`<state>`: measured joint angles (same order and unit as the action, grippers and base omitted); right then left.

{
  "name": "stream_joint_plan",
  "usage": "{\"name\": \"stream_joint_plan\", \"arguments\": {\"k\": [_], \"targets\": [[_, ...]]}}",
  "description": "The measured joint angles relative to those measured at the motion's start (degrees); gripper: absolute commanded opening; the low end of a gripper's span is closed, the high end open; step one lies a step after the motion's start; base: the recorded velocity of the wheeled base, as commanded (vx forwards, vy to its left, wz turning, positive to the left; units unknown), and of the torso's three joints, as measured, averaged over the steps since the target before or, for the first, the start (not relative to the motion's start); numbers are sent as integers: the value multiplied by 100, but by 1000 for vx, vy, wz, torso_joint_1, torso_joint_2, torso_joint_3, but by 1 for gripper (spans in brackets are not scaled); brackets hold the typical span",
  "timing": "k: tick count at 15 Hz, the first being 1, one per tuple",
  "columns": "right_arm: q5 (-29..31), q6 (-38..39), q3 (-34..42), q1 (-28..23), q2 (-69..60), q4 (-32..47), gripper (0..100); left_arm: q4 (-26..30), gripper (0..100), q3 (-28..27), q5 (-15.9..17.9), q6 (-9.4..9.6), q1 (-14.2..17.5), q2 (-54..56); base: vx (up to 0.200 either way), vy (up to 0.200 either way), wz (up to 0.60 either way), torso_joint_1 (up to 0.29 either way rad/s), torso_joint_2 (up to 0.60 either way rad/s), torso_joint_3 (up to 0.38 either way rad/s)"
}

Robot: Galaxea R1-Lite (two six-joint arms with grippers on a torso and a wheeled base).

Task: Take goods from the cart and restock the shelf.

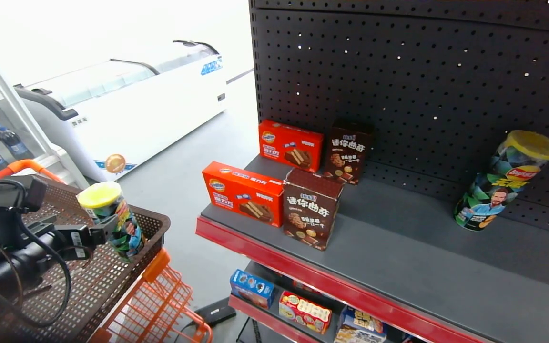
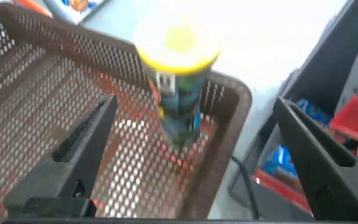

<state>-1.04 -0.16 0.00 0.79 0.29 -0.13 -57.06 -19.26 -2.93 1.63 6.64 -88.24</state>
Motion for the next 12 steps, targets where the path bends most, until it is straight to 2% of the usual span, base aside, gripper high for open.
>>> {"name": "stream_joint_plan", "arguments": {"k": [2, 5, 7, 12], "targets": [[2, 0, 0, 0, 0, -2, 100, -802, 100, 0, 0, 83, 2, -556, 0, 0, 0, 0, 0, 0], [0, 0, 0, -5, 0, -2, 100, -1602, 100, -35, 0, 279, 11, -1292, 0, 0, 0, 0, 0, 0], [2, 0, 0, 2, 0, -2, 100, -1894, 100, -68, -2, 402, 18, -1666, 0, 0, 0, 0, 0, 0], [0, 0, 0, 0, 0, -2, 100, -2314, 100, -438, -5, 424, 40, -2417, 0, 0, 0, 0, 0, 0]]}}
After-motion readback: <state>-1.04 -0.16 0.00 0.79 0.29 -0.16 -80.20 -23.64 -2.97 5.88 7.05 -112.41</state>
